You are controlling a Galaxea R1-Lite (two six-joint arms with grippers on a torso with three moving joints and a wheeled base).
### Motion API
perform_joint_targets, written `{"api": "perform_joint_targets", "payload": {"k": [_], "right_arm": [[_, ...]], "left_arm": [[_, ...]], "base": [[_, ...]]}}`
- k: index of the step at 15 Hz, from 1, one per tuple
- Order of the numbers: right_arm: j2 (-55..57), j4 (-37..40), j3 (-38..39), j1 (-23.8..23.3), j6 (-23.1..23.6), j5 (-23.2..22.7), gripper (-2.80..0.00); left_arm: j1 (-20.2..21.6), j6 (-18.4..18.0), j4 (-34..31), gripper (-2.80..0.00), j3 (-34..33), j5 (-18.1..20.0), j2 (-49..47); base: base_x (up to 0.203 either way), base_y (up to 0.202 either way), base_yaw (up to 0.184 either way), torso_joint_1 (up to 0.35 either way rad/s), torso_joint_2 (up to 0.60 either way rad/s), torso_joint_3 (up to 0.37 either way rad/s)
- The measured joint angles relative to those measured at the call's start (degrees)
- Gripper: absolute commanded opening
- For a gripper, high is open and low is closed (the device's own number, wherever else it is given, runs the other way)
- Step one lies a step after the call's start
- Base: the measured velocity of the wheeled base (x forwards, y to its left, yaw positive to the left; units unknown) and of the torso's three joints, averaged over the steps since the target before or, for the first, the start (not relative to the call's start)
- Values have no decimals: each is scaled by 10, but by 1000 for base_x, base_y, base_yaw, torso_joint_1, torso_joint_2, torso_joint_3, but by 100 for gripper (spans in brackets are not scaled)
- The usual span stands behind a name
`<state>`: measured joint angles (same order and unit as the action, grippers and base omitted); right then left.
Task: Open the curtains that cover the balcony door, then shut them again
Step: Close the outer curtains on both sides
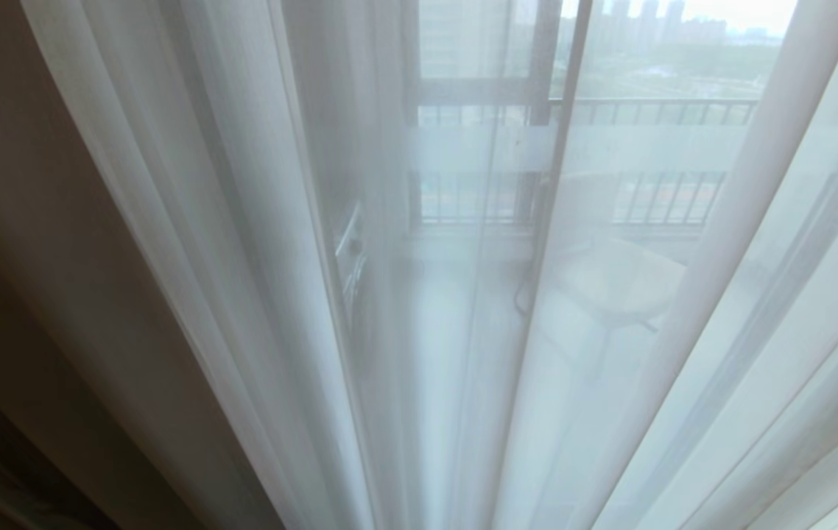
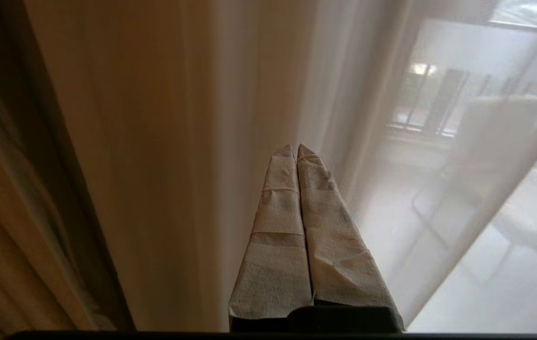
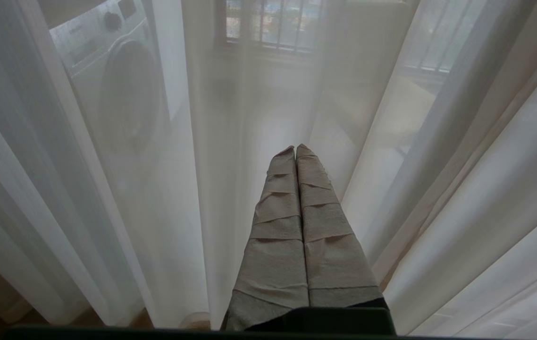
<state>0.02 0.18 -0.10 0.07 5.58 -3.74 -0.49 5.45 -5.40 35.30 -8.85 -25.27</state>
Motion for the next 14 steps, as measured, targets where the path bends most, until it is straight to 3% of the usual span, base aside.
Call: {"api": "perform_joint_targets", "payload": {"k": [4, 7, 11, 12, 14], "right_arm": [[0, 0, 0, 0, 0, 0, -280], [0, 0, 0, 0, 0, 0, -280], [0, 0, 0, 0, 0, 0, -280], [0, 0, 0, 0, 0, 0, -280], [0, 0, 0, 0, 0, 0, -280]], "left_arm": [[27, -4, -1, -280, 211, -143, -213], [150, -12, -1, -280, 361, -204, -364], [322, -24, 4, -280, 482, -220, -511], [355, -25, 13, 0, 496, -219, -537], [407, -26, 33, 0, 509, -210, -579]], "base": [[0, 0, 0, 0, 0, 0], [0, 0, 0, 0, 0, 0], [0, 0, 0, 0, 0, 0], [0, 0, 0, 0, 0, 0], [0, 0, 0, 0, 0, 0]]}}
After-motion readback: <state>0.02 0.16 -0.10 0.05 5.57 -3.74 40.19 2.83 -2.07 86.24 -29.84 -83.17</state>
